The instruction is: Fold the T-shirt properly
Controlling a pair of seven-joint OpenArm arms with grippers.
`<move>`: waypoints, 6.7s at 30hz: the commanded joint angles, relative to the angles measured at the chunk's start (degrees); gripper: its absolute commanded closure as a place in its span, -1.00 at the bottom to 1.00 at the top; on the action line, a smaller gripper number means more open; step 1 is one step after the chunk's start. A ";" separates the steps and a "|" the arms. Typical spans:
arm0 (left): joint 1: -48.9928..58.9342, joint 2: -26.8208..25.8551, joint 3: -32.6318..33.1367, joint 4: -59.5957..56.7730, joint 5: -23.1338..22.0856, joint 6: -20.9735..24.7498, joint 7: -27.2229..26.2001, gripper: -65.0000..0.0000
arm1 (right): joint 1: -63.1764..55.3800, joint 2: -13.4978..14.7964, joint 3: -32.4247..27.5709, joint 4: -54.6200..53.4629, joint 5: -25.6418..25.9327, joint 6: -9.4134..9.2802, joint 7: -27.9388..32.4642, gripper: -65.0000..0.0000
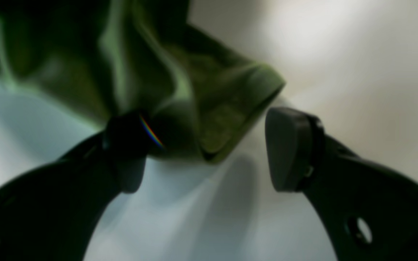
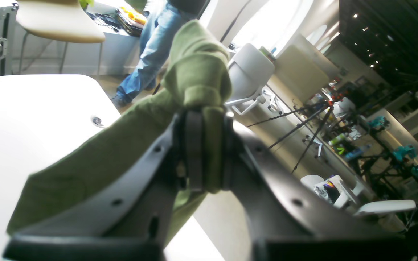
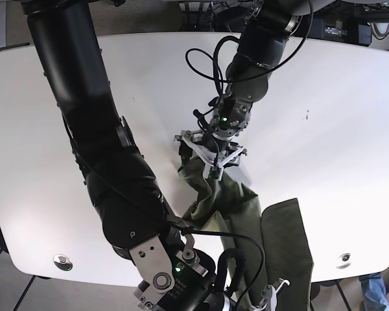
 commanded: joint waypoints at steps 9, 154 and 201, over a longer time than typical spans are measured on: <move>-3.34 -2.03 1.89 -7.59 -0.89 -0.45 1.10 0.41 | 2.20 1.34 0.55 0.78 -0.43 -0.59 1.70 0.94; 4.93 -12.67 -51.39 40.67 5.79 -41.68 28.97 1.00 | -64.44 24.72 42.57 17.49 25.86 -1.11 -1.03 0.95; 14.25 -14.69 -57.45 46.56 5.26 -44.71 35.65 1.00 | -66.64 21.12 47.06 13.97 25.86 1.87 -3.93 0.65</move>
